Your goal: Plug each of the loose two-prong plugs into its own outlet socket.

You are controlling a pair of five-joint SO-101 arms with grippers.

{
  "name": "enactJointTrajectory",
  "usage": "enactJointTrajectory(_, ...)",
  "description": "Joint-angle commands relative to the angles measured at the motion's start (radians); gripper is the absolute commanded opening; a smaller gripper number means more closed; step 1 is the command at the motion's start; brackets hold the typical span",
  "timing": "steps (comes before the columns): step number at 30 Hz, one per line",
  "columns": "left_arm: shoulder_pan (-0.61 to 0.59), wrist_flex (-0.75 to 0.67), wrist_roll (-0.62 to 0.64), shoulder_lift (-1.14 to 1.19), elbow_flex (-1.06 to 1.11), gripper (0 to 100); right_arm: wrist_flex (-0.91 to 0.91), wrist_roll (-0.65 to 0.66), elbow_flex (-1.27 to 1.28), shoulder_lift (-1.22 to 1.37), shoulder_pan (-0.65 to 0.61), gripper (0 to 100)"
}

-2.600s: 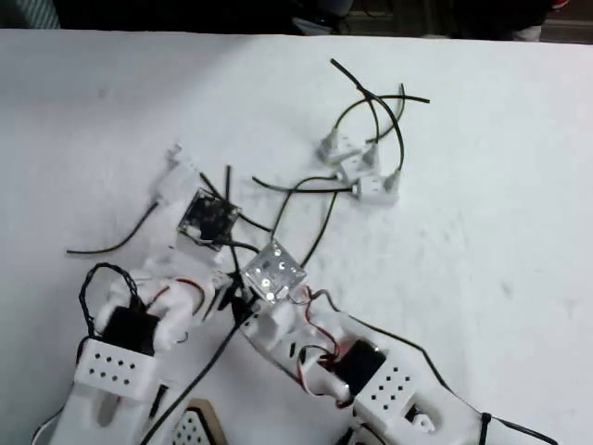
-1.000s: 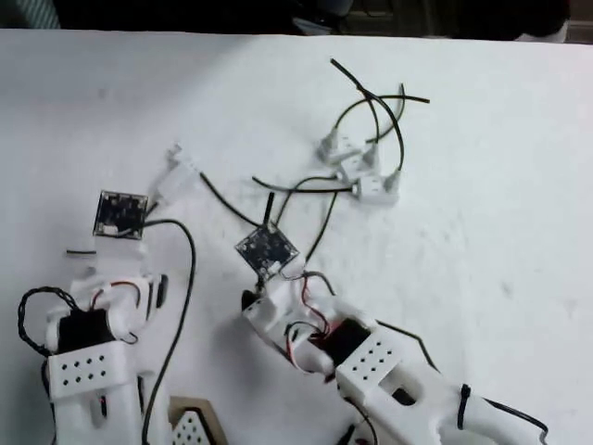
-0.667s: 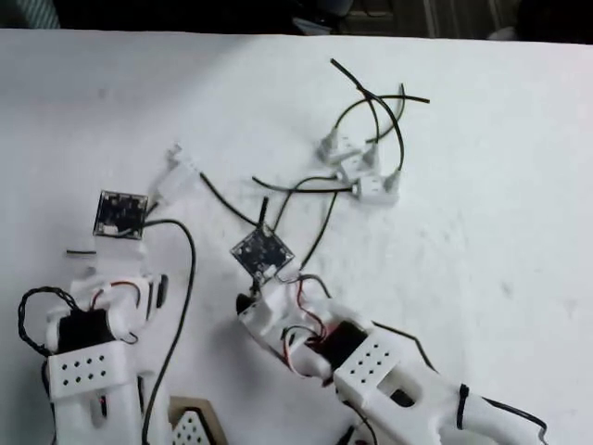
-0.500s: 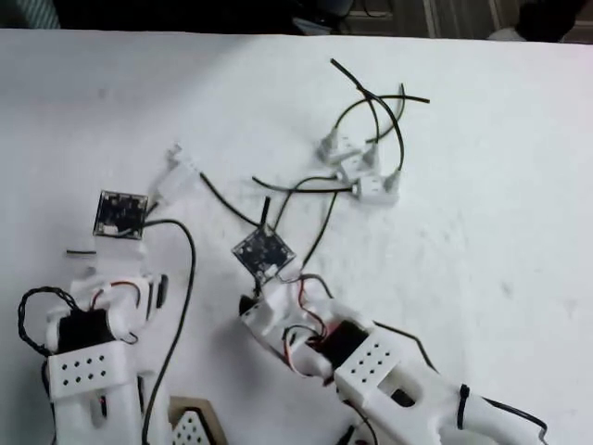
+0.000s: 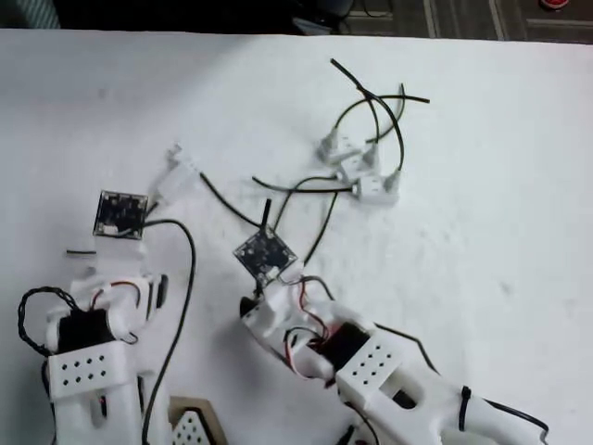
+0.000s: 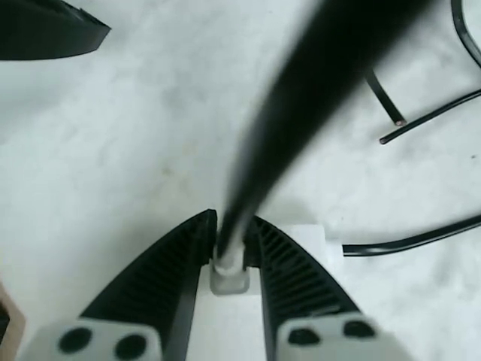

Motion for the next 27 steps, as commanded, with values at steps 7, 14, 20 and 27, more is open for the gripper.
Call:
enactJointTrajectory(7,-0.007,-0.018,-0.008,-0.016,-0.002,23,0.001,0.031,-0.021,0.153,-0.002,1.6)
enactJointTrajectory(14,-0.007,-0.018,-0.008,-0.016,-0.002,23,0.030,0.031,-0.120,0.349,-0.015,1.6)
enactJointTrajectory(20,-0.007,-0.020,-0.008,-0.016,-0.002,23,0.074,0.055,-0.126,0.349,-0.022,1.7)
enactJointTrajectory(27,-0.005,-0.021,-0.008,-0.016,-0.002,23,0.150,0.060,-0.183,0.321,-0.018,11.4)
